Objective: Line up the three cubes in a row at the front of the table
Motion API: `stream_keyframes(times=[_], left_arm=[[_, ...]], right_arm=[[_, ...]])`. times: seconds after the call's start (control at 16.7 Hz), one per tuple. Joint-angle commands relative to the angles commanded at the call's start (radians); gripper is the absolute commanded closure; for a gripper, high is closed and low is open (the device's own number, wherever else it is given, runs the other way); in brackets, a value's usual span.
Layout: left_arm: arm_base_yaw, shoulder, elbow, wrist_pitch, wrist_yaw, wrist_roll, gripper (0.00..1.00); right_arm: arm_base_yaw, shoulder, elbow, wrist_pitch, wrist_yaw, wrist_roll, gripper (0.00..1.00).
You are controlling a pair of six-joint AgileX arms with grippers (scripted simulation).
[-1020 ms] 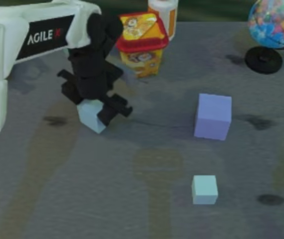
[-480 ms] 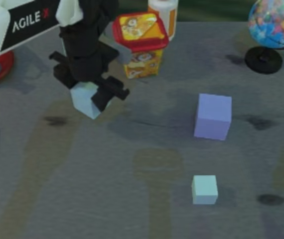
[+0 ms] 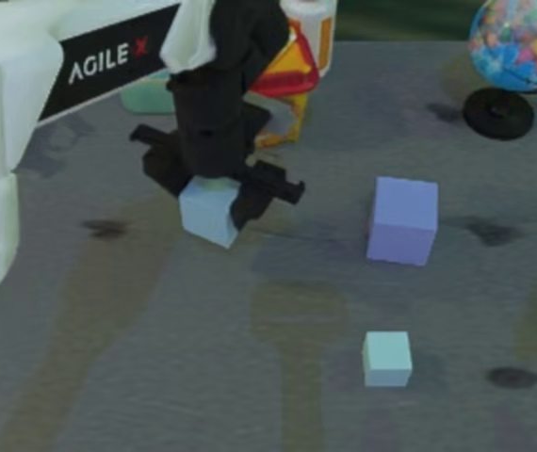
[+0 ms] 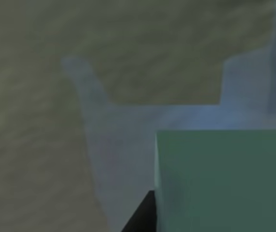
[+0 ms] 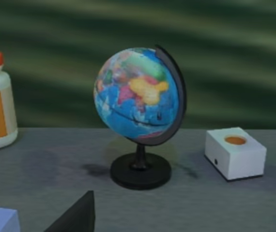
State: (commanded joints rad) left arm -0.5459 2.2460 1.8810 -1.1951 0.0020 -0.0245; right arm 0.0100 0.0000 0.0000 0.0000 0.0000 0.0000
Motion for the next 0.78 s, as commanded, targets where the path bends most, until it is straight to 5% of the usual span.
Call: stream_keyframes(times=[0.48, 0.78], left_arm=[[-0.261, -0.101, -0.143, 0.007, -0.008, -0.674, 1.0], [-0.347, -0.163, -0.192, 0.029, -0.015, -0.855, 1.0]], right_arm=[[0.0, 0.0, 0.0, 0.0, 0.0, 0.0, 0.0], [0.0, 0.0, 0.0, 0.0, 0.0, 0.0, 0.0]])
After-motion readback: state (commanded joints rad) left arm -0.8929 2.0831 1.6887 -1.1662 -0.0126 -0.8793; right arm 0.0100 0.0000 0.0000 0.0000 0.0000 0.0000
